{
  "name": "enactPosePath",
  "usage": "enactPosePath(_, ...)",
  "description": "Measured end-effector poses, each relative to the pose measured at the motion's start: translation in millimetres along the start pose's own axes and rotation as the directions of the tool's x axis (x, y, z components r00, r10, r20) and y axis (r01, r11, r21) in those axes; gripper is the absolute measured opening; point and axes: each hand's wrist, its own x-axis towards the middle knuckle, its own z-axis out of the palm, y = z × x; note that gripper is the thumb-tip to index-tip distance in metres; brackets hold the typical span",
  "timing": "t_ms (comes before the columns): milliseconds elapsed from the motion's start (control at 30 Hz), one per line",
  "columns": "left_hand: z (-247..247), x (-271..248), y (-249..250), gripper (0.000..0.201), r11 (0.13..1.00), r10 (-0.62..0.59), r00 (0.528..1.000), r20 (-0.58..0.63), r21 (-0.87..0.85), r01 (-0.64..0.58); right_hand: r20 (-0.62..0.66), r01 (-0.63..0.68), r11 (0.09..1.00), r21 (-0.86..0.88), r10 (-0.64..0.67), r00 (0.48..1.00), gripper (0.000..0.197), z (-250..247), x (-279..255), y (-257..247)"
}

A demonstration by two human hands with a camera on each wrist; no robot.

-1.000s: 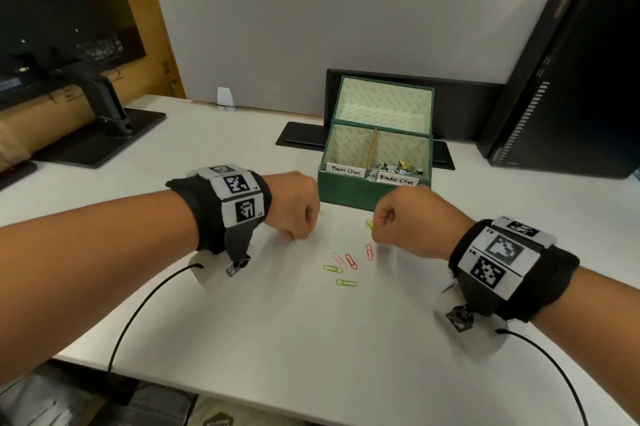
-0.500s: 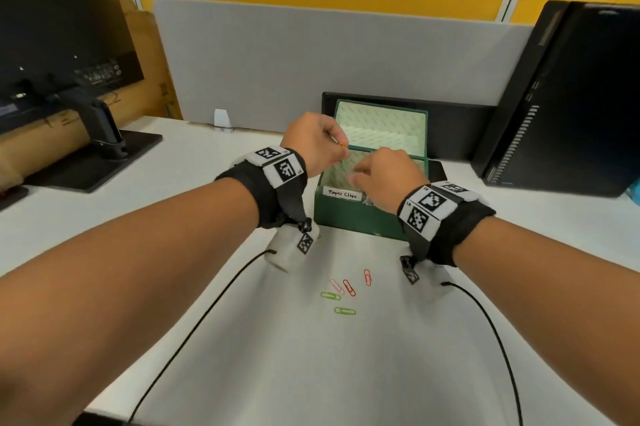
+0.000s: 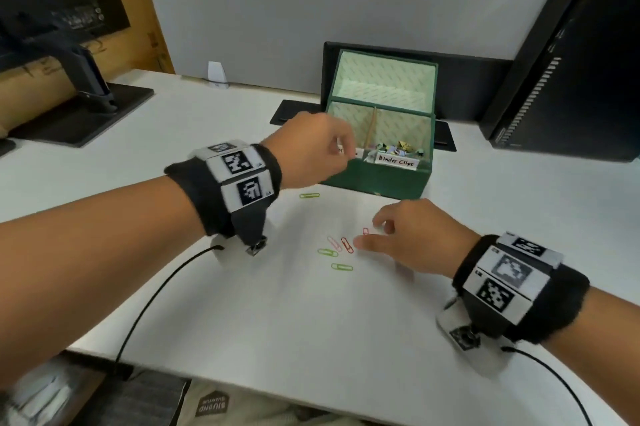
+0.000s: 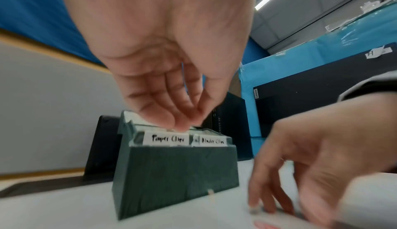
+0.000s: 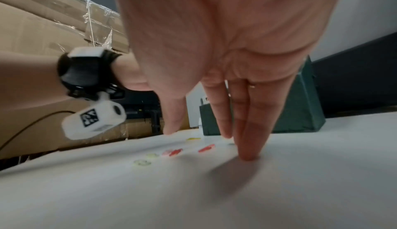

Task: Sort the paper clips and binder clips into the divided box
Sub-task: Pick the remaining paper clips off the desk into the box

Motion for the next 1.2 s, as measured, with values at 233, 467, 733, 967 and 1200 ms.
enactPosePath(233,23.7,-27.0,-29.9,0.039,0.896,-0.250,0.872,0.420,0.443,0.044,0.082,0.112,0.990,-0.084,-0.106,0.991,0.063,-1.5,7.1,-22.0)
enactPosePath(467,41.4,-29.0,-18.6,0.041,0.919,-0.052,0.828,0.559,0.351,-0.179,0.154,0.294,0.924,-0.246,-0.262,0.953,0.029,6.8,2.4,-42.7)
enactPosePath(733,40.9,-33.4,-13.0,0.029,0.927,0.113,0.826,0.552,0.240,-0.287,0.125,0.326,0.923,-0.203,-0.306,0.944,0.022,8.7,3.4,-39.0)
enactPosePath(967,40.7,-35.3,-1.8,0.022,0.847,0.145,0.811,0.568,0.353,-0.398,0.089,0.271,0.911,-0.311,-0.256,0.963,0.018,8.7,-3.2,-38.9)
enactPosePath(1200,44.6,-39.3,15.8,0.015,0.699,0.102,0.807,0.581,0.536,-0.474,0.093,0.204,0.840,-0.502,-0.183,0.979,0.006,1.1,-2.8,-40.8)
